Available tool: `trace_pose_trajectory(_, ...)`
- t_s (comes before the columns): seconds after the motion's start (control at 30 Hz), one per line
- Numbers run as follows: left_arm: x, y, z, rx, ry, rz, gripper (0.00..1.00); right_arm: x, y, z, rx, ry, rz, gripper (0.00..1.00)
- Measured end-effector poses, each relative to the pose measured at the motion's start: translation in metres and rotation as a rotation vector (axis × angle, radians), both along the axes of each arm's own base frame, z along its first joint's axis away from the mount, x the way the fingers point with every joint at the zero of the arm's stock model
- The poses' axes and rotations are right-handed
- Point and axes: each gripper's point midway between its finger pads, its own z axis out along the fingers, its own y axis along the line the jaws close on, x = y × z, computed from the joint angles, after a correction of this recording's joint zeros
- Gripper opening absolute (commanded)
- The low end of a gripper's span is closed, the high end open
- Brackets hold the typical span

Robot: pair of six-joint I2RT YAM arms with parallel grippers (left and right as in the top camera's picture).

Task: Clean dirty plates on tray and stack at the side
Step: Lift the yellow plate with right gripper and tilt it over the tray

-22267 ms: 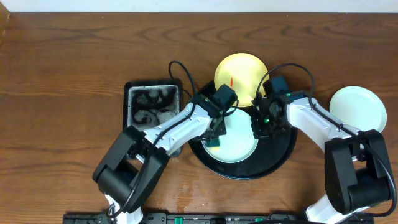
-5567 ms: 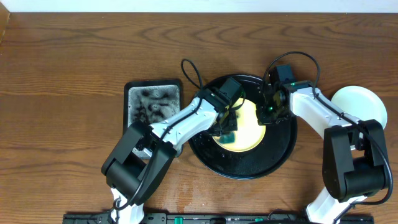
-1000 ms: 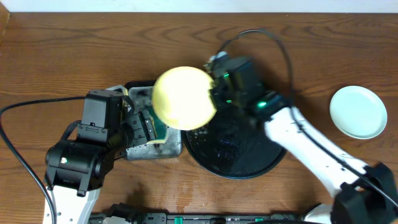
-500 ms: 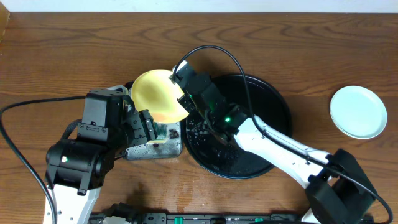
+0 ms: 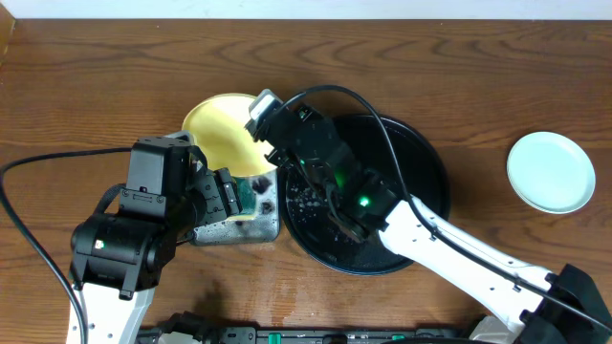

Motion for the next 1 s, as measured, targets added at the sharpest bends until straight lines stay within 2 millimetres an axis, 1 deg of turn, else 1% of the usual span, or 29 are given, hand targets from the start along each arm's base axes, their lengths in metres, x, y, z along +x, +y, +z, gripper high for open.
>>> trace_pose_trajectory(0.37, 0.000, 0.000, 0.000, 0.000, 0.000, 0.000, 0.83, 0.002, 0.001, 0.012, -0.045, -0.087, 0.019, 0.01)
trace_pose_trajectory(1.0, 0.000, 0.000, 0.000, 0.000, 0.000, 0.000, 0.83, 0.002, 0.002, 0.015, -0.073, -0.118, 0.028, 0.01)
